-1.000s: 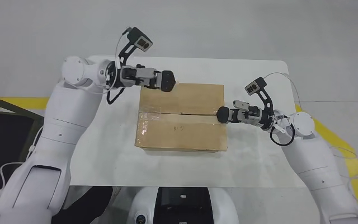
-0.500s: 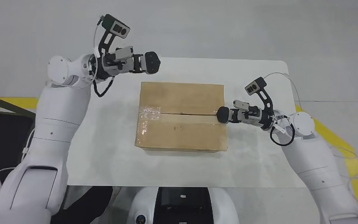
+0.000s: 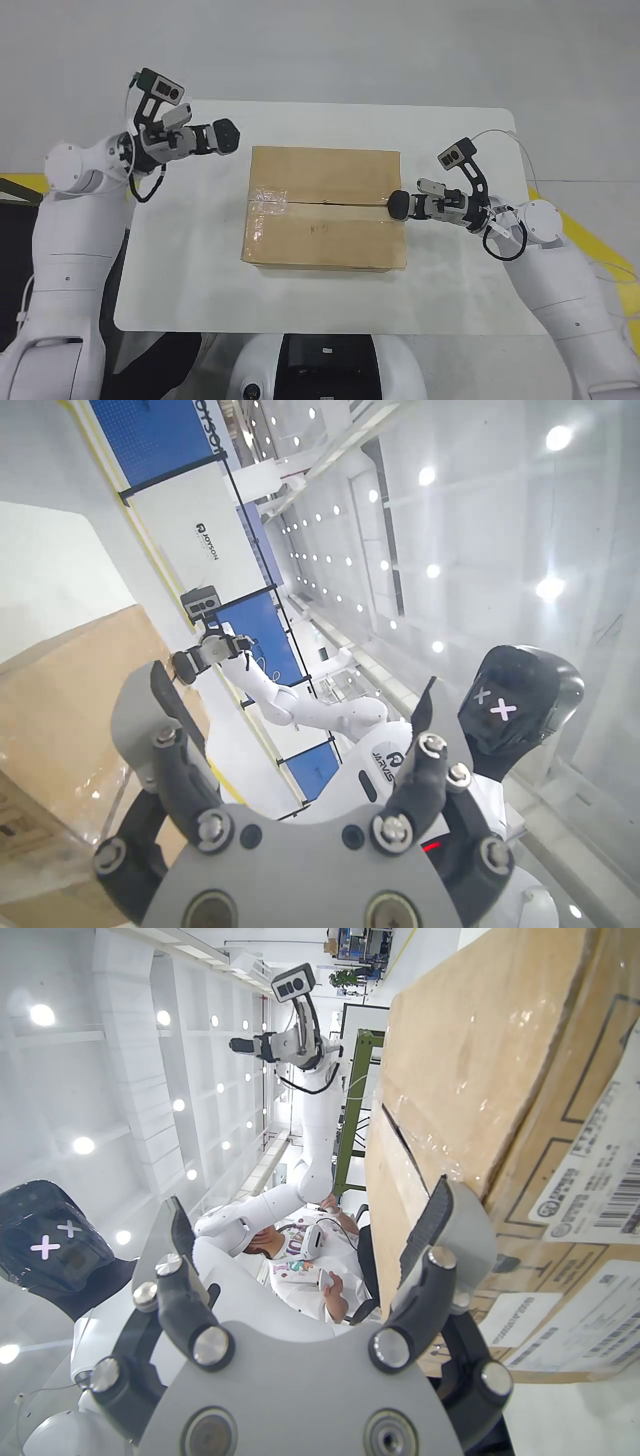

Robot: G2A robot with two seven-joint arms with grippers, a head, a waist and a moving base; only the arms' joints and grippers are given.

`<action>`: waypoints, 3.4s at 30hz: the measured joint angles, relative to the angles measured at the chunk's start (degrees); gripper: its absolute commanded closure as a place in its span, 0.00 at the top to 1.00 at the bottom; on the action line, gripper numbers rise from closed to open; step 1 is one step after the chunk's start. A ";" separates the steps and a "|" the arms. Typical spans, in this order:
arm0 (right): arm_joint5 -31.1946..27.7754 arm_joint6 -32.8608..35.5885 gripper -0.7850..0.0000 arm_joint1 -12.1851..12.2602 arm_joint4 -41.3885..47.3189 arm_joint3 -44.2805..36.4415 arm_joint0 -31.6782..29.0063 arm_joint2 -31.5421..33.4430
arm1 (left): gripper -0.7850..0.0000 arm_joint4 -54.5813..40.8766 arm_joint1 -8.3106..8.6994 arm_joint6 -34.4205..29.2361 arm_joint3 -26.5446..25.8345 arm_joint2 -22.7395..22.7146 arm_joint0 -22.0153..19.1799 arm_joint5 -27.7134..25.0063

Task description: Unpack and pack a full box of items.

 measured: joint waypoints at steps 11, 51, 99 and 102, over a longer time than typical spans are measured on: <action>0.00 0.00 1.00 0.00 0.00 0.00 0.00 0.00 | 1.00 0.15 1.98 4.34 -9.05 -9.11 13.69 2.24; 6.47 -5.32 1.00 -3.69 3.73 -10.66 6.25 -9.39 | 1.00 -2.18 1.88 9.35 -10.15 -10.80 19.75 -1.02; 18.44 -25.03 1.00 -21.48 -5.15 6.34 24.97 -32.81 | 1.00 -4.80 2.43 12.21 -9.07 -16.58 22.91 -1.75; 19.59 -24.33 1.00 -20.79 -6.41 5.17 23.57 -31.16 | 1.00 -4.80 2.43 12.21 -9.07 -16.58 22.91 -1.75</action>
